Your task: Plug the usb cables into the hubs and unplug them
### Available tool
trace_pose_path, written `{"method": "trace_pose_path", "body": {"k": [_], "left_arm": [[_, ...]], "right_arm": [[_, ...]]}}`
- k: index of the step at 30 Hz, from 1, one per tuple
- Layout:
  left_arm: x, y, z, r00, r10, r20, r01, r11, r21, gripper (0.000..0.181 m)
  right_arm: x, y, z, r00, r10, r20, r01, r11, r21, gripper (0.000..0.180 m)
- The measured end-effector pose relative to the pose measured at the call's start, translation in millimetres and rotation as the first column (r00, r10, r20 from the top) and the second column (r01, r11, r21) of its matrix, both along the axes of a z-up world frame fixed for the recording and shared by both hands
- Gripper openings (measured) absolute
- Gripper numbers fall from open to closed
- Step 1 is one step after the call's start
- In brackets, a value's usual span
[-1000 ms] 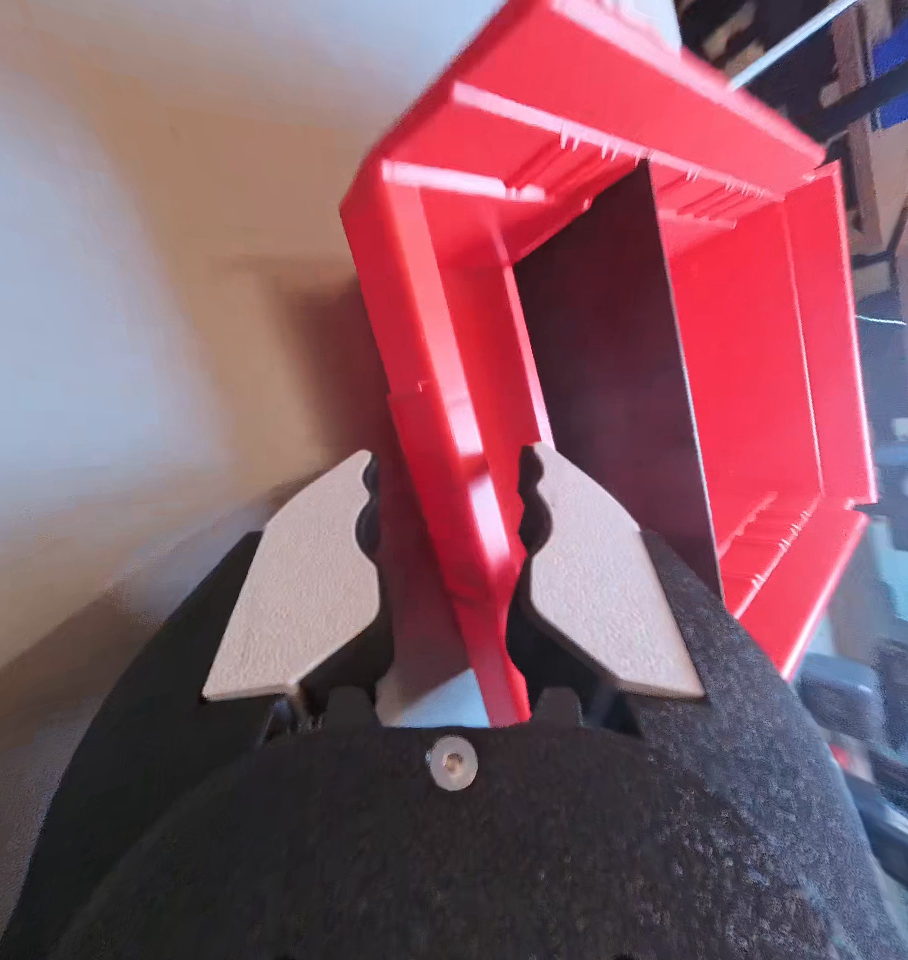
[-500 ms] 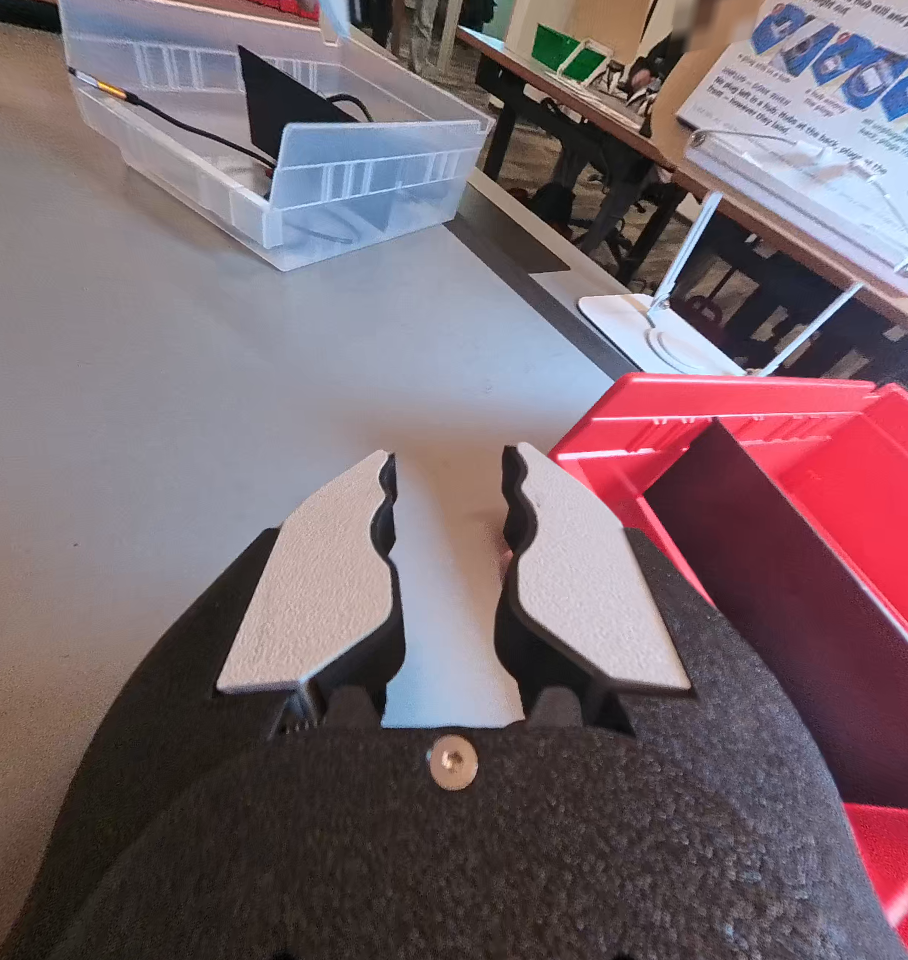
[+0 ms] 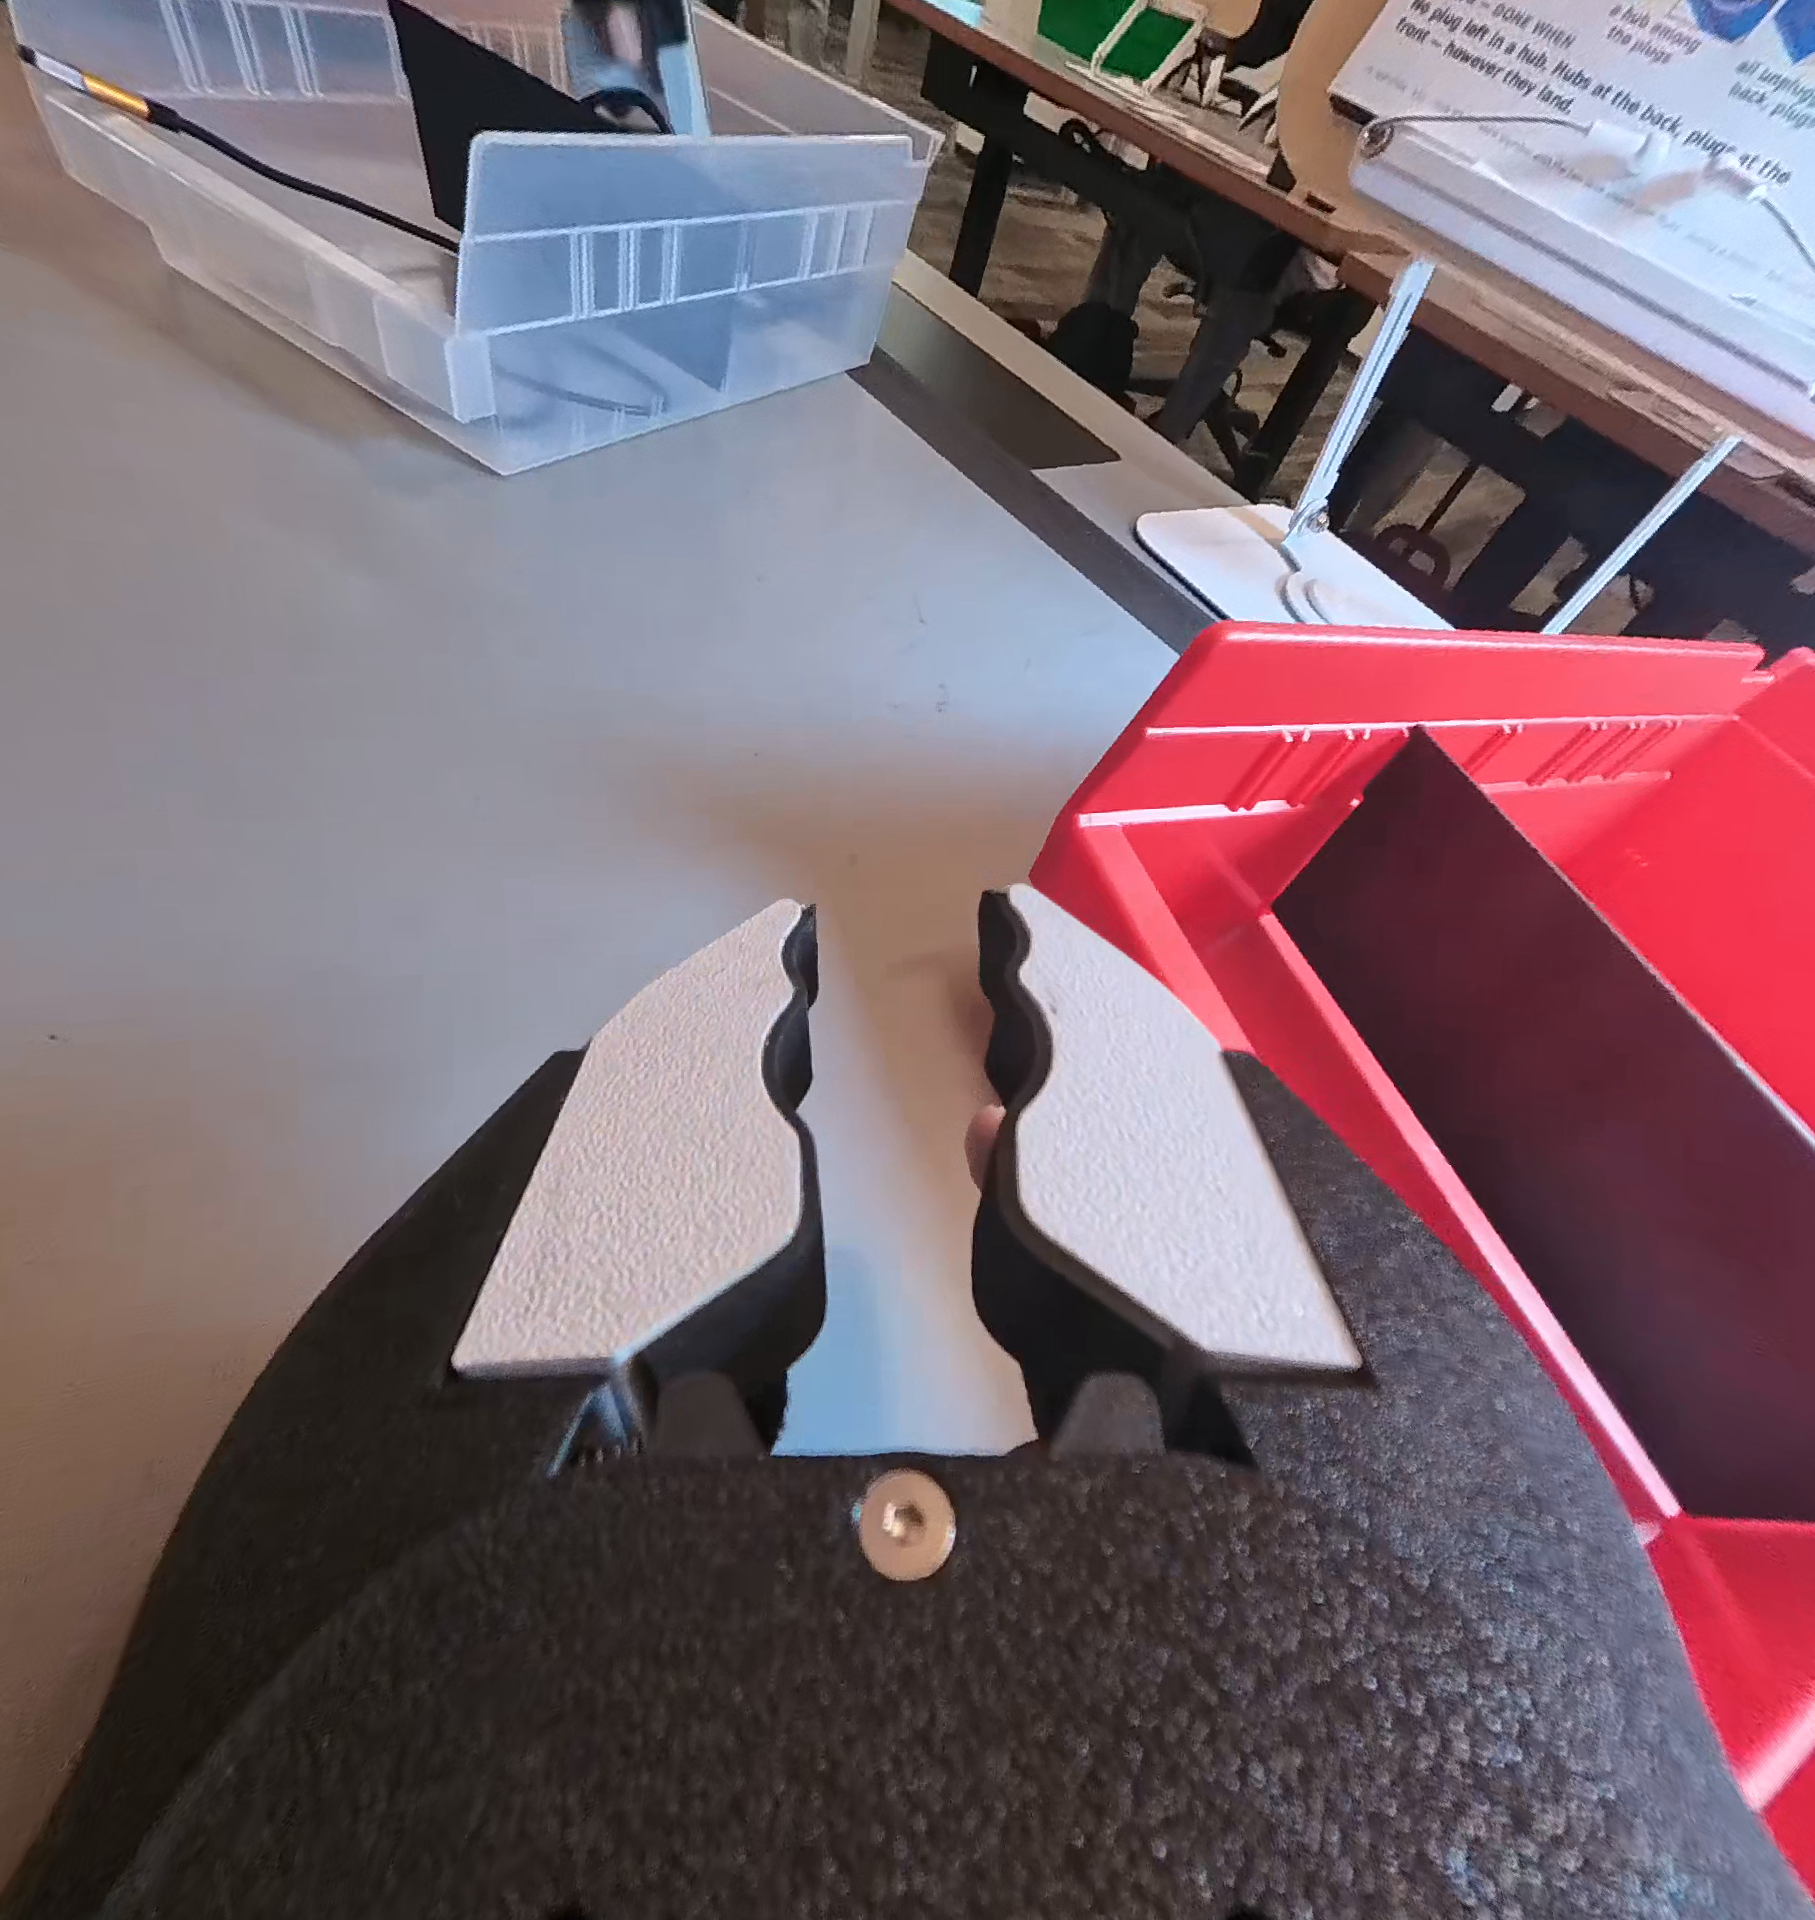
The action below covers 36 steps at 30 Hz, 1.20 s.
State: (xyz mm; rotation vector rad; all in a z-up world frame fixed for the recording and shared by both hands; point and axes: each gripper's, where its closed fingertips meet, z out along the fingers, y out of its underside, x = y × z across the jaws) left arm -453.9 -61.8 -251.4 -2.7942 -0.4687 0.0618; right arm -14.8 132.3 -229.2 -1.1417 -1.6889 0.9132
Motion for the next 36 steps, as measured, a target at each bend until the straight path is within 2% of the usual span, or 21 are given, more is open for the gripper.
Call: {"method": "trace_pose_path", "body": {"k": [1, 6, 11, 16, 22, 27, 34, 36], "left_arm": [[-1, 0, 10, 1.000, -0.006, -0.029, 0.006, 1.000, 0.007, 0.027], [2, 6, 90, 0.978, -0.028, -0.208, 0.056, 0.990, 0.128, 0.026], [9, 8, 181, 0.911, 0.013, -0.413, 0.092, 0.968, 0.233, 0.026], [29, 8, 241, 0.847, 0.029, -0.531, 0.147, 0.946, 0.287, 0.025], [44, 6, 276, 0.800, 0.064, -0.597, 0.173, 0.927, 0.332, 0.025], [44, 0, 300, 0.793, 0.156, -0.589, 0.154, 0.884, 0.442, 0.025], [35, -4, 276, 0.818, 0.200, -0.539, 0.117, 0.859, 0.498, 0.025], [35, -2, 279, 0.825, 0.223, -0.519, 0.124, 0.825, 0.551, 0.025]], "right_arm": [[0, -1, 0, 1.000, 0.001, 0.001, -0.001, 1.000, 0.008, 0.030], [2, -5, 7, 1.000, 0.004, -0.031, -0.002, 0.998, 0.057, 0.027], [2, -9, 14, 0.998, 0.007, -0.057, -0.004, 0.999, 0.049, 0.026], [2, -10, 17, 0.998, 0.002, -0.068, 0.001, 0.999, 0.038, 0.025], [1, -8, 11, 0.999, -0.013, -0.052, 0.015, 0.999, 0.029, 0.024], [-1, -7, 5, 0.999, -0.016, -0.033, 0.017, 1.000, 0.014, 0.024], [-2, -10, -3, 1.000, -0.008, -0.008, 0.008, 1.000, 0.010, 0.023], [-2, -10, -4, 1.000, -0.010, -0.004, 0.010, 1.000, 0.010, 0.023]]}}
